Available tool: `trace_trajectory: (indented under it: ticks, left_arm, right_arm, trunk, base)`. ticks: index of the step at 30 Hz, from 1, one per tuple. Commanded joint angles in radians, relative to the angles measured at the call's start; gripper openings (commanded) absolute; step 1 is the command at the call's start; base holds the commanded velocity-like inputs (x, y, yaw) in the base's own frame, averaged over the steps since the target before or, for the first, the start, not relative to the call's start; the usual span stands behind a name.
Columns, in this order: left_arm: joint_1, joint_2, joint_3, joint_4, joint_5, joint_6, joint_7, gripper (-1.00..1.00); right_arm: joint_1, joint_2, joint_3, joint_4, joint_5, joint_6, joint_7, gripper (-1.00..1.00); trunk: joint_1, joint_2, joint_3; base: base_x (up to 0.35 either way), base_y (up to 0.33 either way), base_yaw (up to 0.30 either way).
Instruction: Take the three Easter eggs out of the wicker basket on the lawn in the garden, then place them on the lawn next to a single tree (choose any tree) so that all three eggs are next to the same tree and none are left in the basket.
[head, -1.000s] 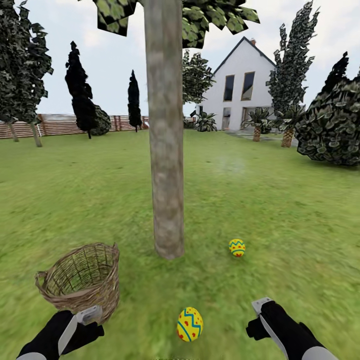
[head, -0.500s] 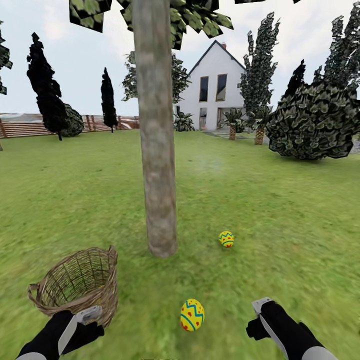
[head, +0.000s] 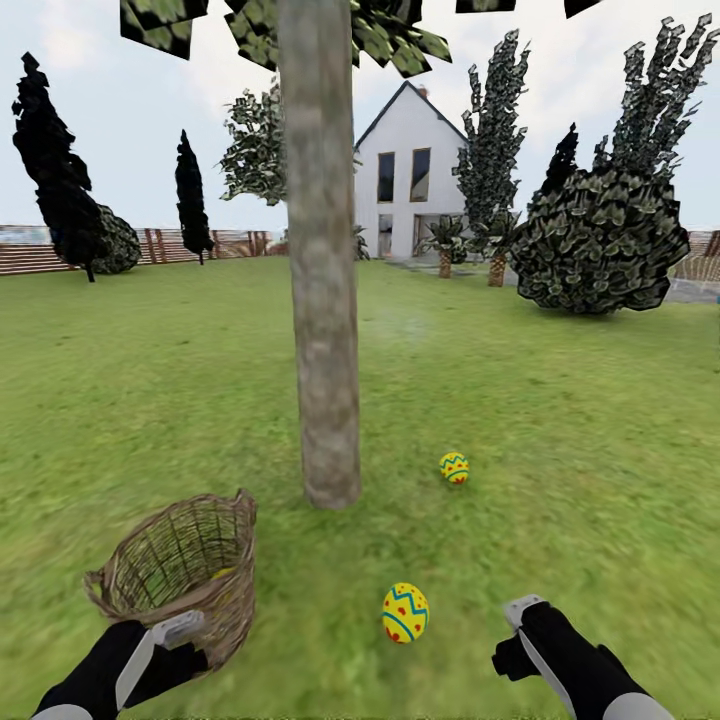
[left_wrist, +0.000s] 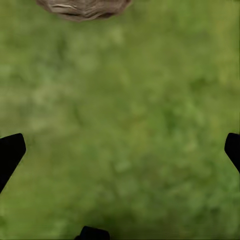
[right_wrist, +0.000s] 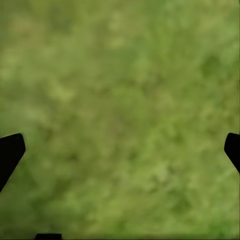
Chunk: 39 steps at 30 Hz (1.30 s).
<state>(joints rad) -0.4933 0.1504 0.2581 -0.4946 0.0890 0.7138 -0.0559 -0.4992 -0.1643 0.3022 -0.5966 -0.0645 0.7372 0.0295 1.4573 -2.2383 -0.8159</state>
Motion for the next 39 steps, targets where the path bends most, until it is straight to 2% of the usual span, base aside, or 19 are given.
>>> trace_trajectory:
  ticks: [1, 15, 39]
  left_arm:
    - [0.0, 0.0, 0.003, -0.001, 0.008, 0.005, 0.001, 1.0]
    - [0.0, -0.001, 0.003, -0.003, 0.008, 0.005, 0.002, 1.0]
    - [0.0, 0.002, 0.004, -0.005, 0.009, 0.004, -0.001, 1.0]
  right_arm:
    - [-0.001, -0.001, 0.006, -0.002, -0.006, 0.005, -0.002, 1.0]
    - [-0.001, -0.001, 0.006, -0.002, -0.007, 0.004, 0.001, 1.0]
    - [-0.001, 0.0, 0.009, -0.002, -0.003, 0.004, 0.003, 1.0]
  trunk:
    - [0.0, -0.001, -0.001]
    - [0.0, -0.001, -0.001]
    - [0.0, -0.001, -0.001]
  base:
    - [-0.101, 0.328, -0.004]
    - [-0.101, 0.328, -0.018]
    - [-0.093, 0.328, -0.29]
